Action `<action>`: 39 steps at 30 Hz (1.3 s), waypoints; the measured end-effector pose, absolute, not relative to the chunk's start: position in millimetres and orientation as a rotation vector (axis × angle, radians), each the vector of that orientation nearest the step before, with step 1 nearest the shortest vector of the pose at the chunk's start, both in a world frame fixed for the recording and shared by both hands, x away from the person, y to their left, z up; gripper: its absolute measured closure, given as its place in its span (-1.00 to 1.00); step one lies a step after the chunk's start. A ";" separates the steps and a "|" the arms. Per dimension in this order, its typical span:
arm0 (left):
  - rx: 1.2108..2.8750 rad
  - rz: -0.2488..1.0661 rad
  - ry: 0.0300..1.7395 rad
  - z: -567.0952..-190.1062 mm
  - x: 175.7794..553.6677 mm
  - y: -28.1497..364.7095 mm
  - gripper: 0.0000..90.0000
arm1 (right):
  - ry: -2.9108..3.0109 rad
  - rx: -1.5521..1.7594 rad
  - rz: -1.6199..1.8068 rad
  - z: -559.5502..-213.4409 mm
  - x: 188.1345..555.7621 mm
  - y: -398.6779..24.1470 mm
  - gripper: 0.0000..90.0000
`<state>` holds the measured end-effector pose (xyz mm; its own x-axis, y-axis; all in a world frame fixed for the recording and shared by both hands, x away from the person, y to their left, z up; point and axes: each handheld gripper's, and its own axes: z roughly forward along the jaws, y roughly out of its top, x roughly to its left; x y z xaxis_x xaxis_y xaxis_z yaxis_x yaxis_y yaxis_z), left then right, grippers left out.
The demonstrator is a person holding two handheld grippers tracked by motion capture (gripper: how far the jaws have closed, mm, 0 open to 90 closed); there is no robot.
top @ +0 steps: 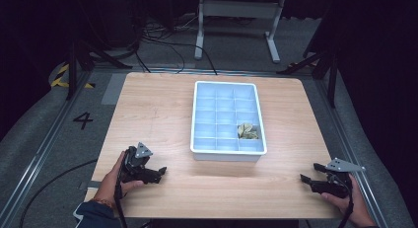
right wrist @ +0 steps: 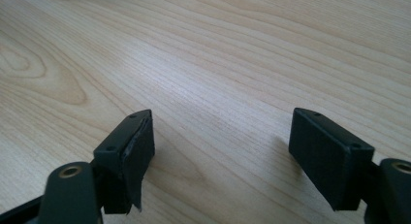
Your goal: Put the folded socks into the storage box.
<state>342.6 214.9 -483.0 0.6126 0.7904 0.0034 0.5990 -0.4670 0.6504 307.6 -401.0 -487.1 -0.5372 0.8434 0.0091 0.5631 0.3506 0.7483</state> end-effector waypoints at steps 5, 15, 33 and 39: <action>2.225 0.406 1.086 -483.0 342.7 215.0 -1.00 | 2.237 1.239 1.017 -487.2 307.8 -400.3 -0.48; 2.223 0.406 1.085 -483.0 342.7 214.8 -1.00 | 2.240 1.240 1.009 -487.3 310.1 -399.9 -0.53; 2.224 0.407 1.086 -483.0 342.7 214.9 -1.00 | 2.245 1.242 1.002 -487.5 312.9 -400.4 -0.60; 2.221 0.408 1.086 -483.3 342.8 214.8 -1.00 | 2.253 1.236 0.997 -487.6 316.0 -400.9 -0.64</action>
